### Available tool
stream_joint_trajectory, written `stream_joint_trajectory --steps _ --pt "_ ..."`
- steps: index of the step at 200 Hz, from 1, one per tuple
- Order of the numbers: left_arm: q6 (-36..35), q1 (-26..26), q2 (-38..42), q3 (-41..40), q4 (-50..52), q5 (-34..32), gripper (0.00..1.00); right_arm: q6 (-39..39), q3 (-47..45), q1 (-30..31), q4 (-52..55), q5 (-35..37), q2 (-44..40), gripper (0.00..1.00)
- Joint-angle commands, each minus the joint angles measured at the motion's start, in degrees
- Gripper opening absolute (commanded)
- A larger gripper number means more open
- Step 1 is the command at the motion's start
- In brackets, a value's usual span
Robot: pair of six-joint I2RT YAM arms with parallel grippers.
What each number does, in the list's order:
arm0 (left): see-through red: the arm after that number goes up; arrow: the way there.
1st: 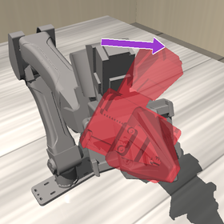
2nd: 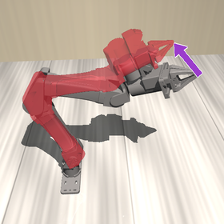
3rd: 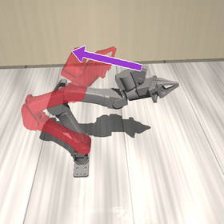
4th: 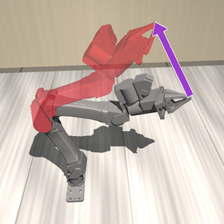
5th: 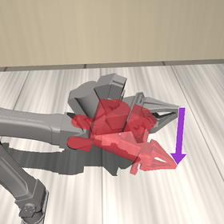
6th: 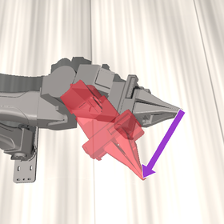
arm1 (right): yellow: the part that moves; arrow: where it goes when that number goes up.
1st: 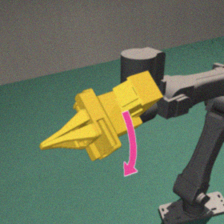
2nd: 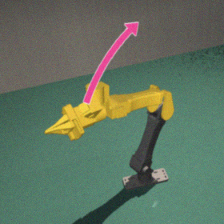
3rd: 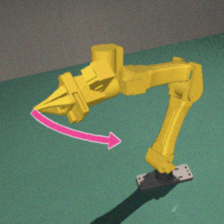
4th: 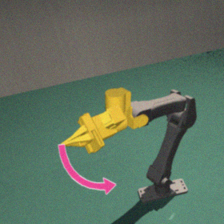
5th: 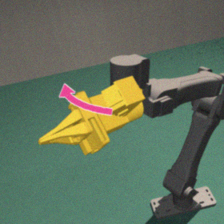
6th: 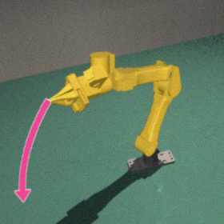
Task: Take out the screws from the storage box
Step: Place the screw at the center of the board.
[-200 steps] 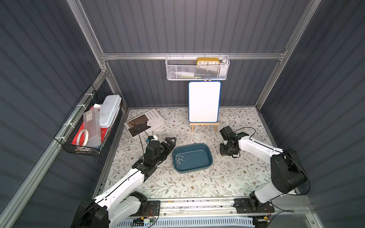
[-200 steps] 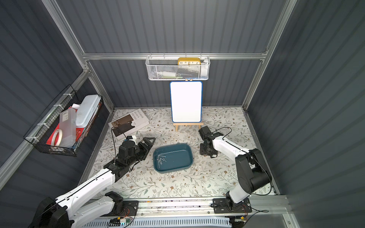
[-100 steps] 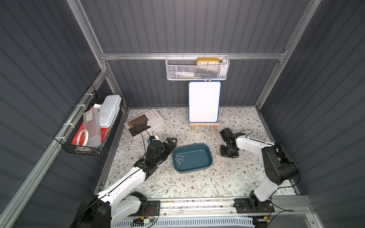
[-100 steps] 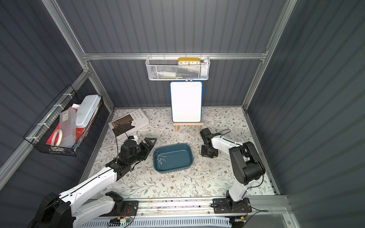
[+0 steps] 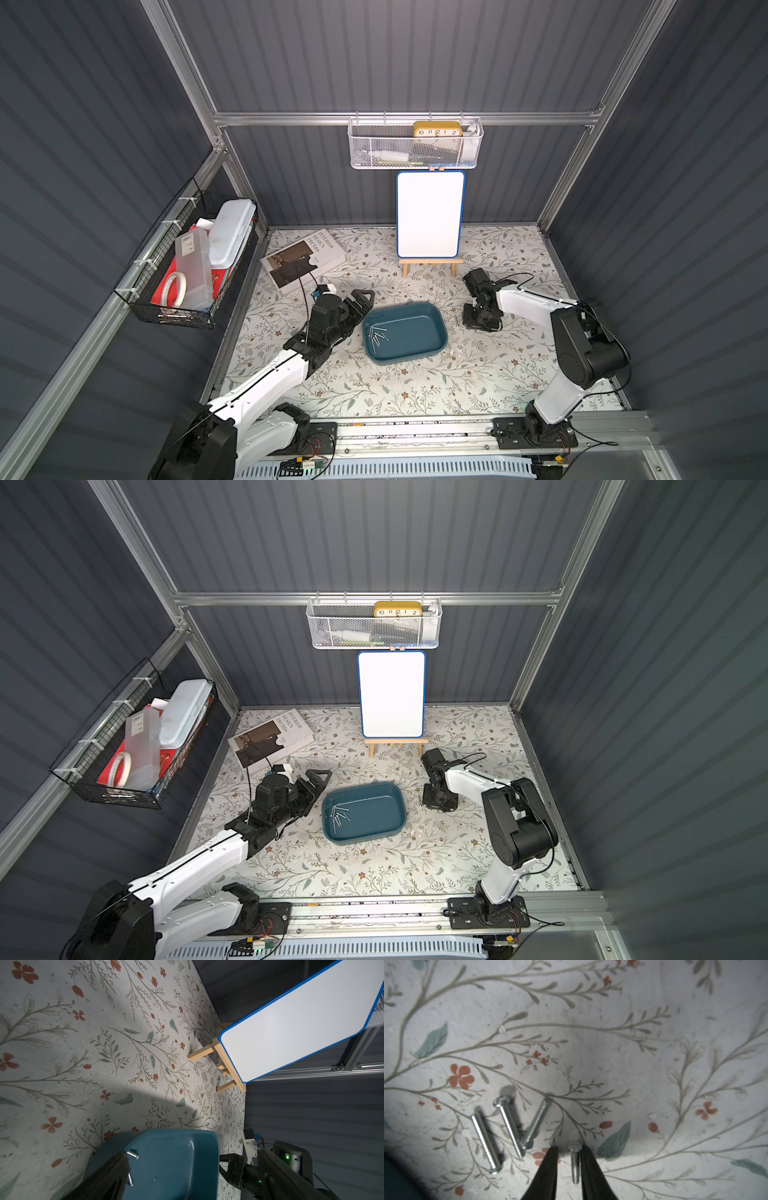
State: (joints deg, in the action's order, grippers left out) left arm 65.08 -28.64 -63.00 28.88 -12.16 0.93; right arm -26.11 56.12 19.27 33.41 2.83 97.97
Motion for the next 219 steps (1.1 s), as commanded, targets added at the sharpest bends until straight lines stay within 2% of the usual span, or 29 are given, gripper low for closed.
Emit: stream_joint_trajectory --steps 1,37,113,138,181,203,219 --pt "-2.5 -0.3 -1.5 1.7 -2.8 1.8 0.99 -0.4 0.1 -0.1 0.0 -2.3 1.6 0.25" --pt "-3.2 -0.3 -2.1 2.9 -3.0 2.2 0.99 -0.3 0.5 -0.1 1.2 -2.1 -0.6 0.26" --pt "-2.2 -0.2 3.5 1.3 -1.4 3.0 0.99 3.3 4.1 -0.2 5.6 -2.7 -7.7 0.32" --pt "-2.6 -0.2 3.6 2.1 -0.4 2.8 1.0 3.6 4.1 -0.2 6.4 -3.6 -11.5 0.35" --pt "-2.3 -0.2 1.8 2.2 -3.4 5.1 0.99 3.7 3.6 -0.2 8.3 -1.1 -20.8 0.37" --pt "-3.1 -0.2 1.1 3.7 -3.1 4.5 0.99 3.3 2.2 -0.4 6.8 2.0 -27.1 0.5" --pt "-3.6 -0.2 0.4 4.9 -2.5 4.3 0.99 2.4 0.1 -0.7 4.2 5.1 -32.0 0.52"
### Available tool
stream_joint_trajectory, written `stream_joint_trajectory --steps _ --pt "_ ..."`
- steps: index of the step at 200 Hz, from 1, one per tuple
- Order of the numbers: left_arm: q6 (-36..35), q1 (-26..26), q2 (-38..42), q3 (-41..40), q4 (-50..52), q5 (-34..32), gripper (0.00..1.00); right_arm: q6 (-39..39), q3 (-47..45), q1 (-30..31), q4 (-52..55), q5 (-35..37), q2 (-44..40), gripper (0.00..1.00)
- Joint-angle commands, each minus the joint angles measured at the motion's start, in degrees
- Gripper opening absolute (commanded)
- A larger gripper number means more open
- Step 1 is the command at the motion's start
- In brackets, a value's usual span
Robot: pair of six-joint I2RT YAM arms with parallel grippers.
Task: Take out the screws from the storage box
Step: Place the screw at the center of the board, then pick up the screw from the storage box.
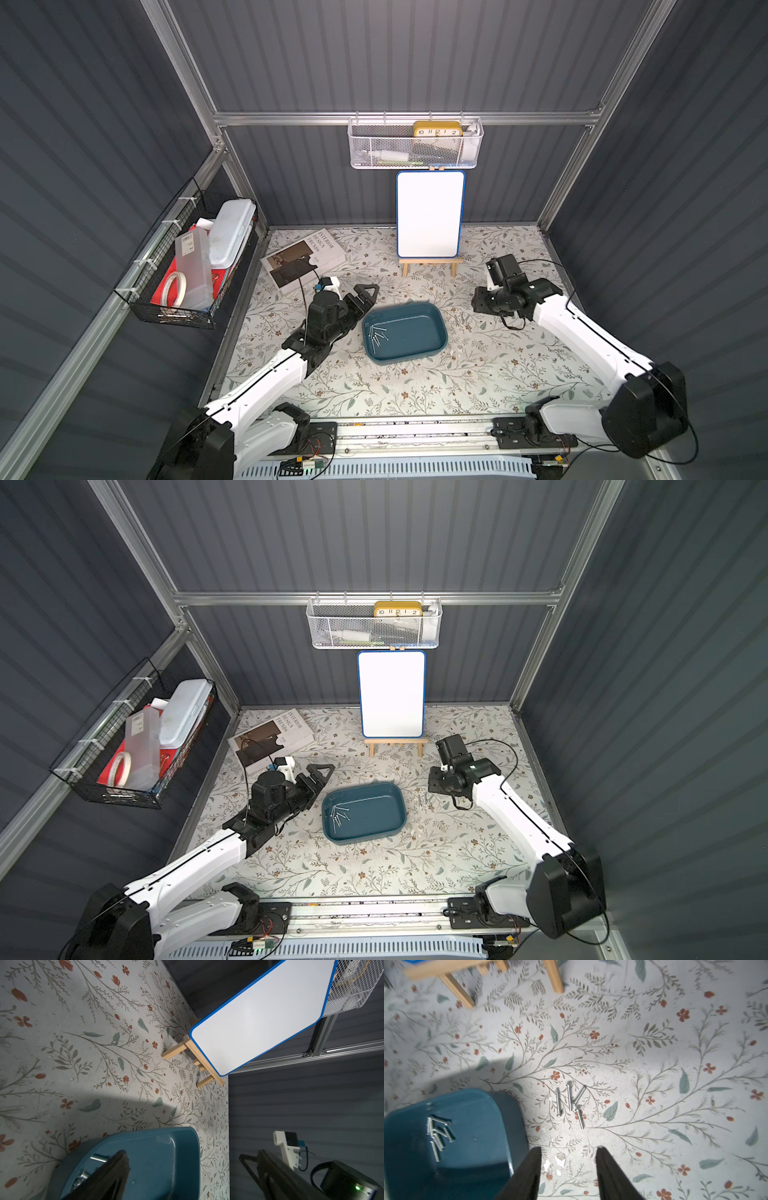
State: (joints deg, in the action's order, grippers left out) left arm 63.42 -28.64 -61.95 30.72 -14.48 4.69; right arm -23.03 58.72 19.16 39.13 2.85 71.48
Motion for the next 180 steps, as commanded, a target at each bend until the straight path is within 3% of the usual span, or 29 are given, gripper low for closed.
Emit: stream_joint_trajectory --steps 1,12,27,35,65,100,120,180 --pt "-2.0 -0.2 -0.7 3.1 -0.1 0.5 0.99 -0.8 -2.7 -0.6 -1.6 5.3 -5.8 0.52" --pt "-2.1 -0.2 -0.9 3.4 0.1 0.5 0.99 -1.8 -4.6 -0.8 -4.0 6.9 -8.9 0.64" --pt "-2.0 -0.2 -0.7 3.5 0.2 0.4 0.99 -3.1 -7.9 -0.9 -8.2 7.7 -13.1 0.9" --pt "-2.0 -0.2 -0.5 3.5 0.3 0.2 0.99 -3.9 -9.2 -0.9 -9.6 7.7 -14.8 0.99" --pt "-2.0 -0.2 0.6 4.0 0.4 -0.8 0.99 -6.4 -12.3 -1.0 -11.2 7.5 -19.1 0.99" --pt "-2.2 -0.2 1.8 4.3 3.6 -1.7 1.0 -3.3 -9.7 -1.0 -8.2 -2.6 -18.1 0.99" --pt "-1.7 -0.2 4.1 2.9 5.0 -3.0 0.99 -2.8 -6.2 -0.2 -4.1 -6.4 -14.8 0.9" --pt "0.0 -0.2 10.2 -0.9 8.1 -6.3 0.99 4.4 5.5 23.2 -1.1 1.3 0.9 0.78"
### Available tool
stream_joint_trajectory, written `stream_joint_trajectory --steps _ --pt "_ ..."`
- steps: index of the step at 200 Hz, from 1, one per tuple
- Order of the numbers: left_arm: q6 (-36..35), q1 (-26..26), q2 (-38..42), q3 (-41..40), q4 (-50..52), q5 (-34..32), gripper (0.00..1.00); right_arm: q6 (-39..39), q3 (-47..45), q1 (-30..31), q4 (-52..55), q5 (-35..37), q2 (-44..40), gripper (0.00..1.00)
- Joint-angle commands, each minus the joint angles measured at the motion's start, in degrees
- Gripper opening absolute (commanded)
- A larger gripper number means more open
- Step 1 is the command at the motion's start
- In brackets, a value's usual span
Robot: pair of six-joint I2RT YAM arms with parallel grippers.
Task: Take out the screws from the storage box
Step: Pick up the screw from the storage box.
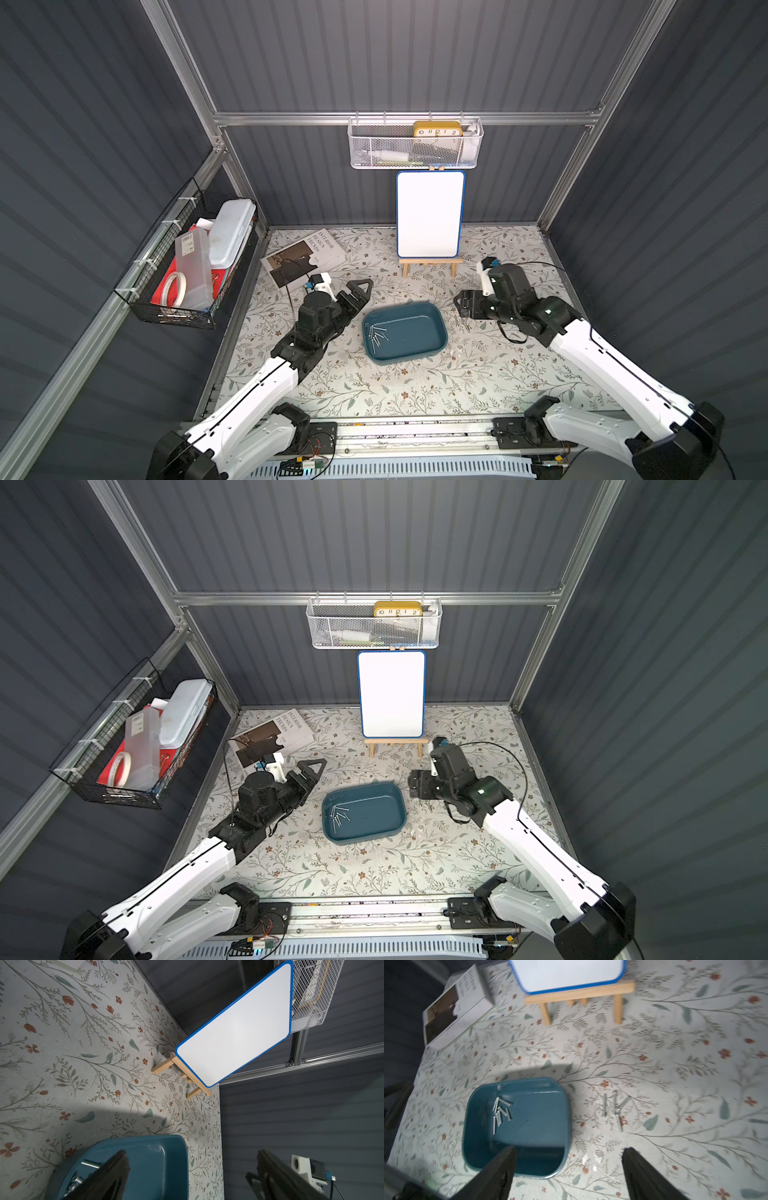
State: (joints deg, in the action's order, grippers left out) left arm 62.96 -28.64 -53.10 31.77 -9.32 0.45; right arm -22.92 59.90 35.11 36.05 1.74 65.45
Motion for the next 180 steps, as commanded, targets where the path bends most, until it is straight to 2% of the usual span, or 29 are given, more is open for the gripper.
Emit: stream_joint_trajectory --steps 1,36,53,77,126,180 --pt "0.5 -0.2 1.4 -2.0 3.0 -2.1 1.0 4.4 4.5 7.5 1.9 2.5 7.3 0.77" --pt "2.6 -0.2 3.1 -3.2 5.0 -3.6 0.99 10.8 14.2 16.9 4.7 6.0 23.6 0.64" --pt "2.9 -0.2 4.5 -3.1 7.5 -6.0 0.99 12.9 20.3 18.5 8.4 4.9 31.8 0.55" --pt "3.7 -0.2 6.7 -4.3 7.9 -6.7 0.99 14.5 25.3 19.7 8.3 4.2 40.0 0.52" --pt "5.1 -0.2 10.3 -7.0 8.6 -7.7 0.99 16.6 32.9 19.9 7.3 4.1 50.5 0.48" --pt "5.2 -0.2 10.3 -7.9 9.3 -7.7 0.99 18.2 38.3 19.5 7.5 4.5 57.9 0.42"
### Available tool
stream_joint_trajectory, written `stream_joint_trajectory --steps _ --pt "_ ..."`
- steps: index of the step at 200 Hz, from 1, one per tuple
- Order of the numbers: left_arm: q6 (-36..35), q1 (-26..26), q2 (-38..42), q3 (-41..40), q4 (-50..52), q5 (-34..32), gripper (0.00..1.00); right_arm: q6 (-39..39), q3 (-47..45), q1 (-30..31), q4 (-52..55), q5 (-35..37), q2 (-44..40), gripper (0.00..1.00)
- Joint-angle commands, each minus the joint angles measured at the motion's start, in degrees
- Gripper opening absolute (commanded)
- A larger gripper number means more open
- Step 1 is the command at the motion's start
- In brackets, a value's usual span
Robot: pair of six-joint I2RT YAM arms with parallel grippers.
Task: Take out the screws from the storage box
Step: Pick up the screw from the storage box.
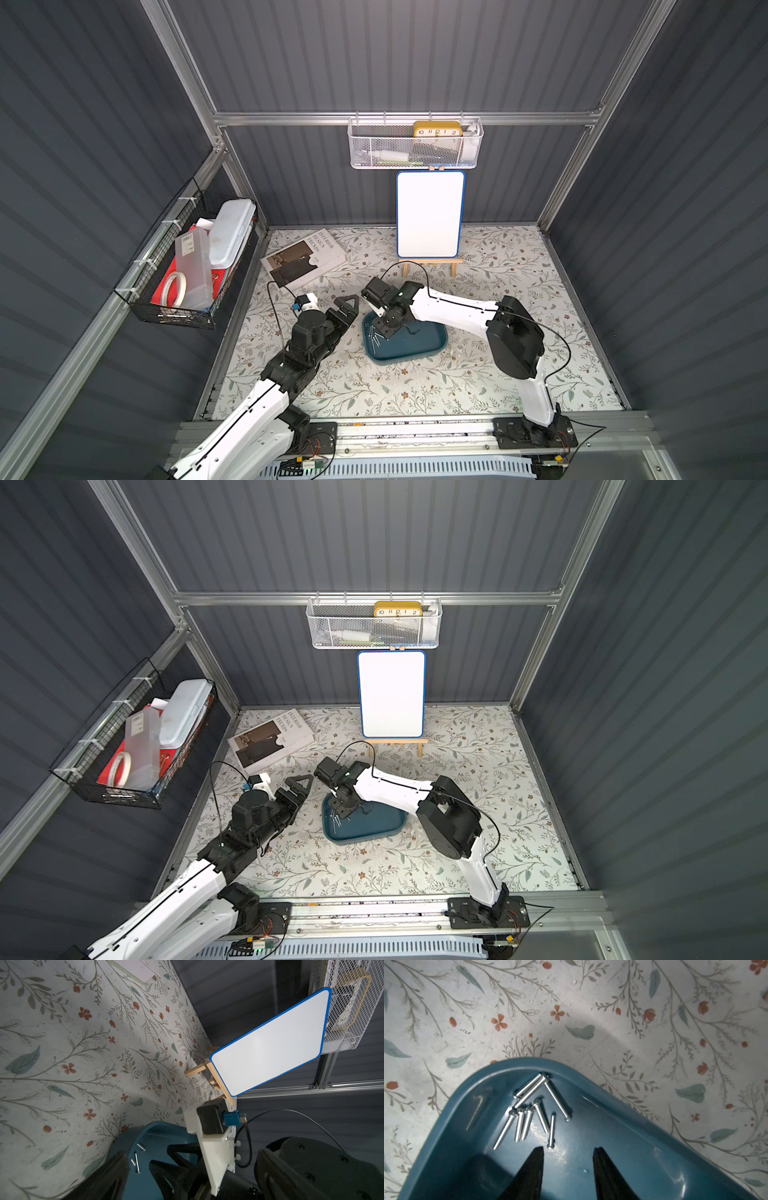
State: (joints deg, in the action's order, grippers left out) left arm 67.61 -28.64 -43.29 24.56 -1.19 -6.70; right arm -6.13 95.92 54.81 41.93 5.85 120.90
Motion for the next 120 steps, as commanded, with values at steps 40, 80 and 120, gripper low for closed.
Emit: stream_joint_trajectory --steps 40,80,120 --pt "2.0 -0.2 2.4 -1.7 2.2 -1.6 0.99 1.5 3.6 -0.2 1.6 -0.5 4.7 0.41" --pt "3.3 -0.2 4.3 -2.3 3.4 -2.0 0.99 1.5 3.8 -0.2 1.6 0.1 5.8 0.36" --pt "3.6 -0.2 4.6 -2.3 3.7 -1.8 0.99 1.4 4.5 -0.1 1.5 0.7 7.4 0.33"
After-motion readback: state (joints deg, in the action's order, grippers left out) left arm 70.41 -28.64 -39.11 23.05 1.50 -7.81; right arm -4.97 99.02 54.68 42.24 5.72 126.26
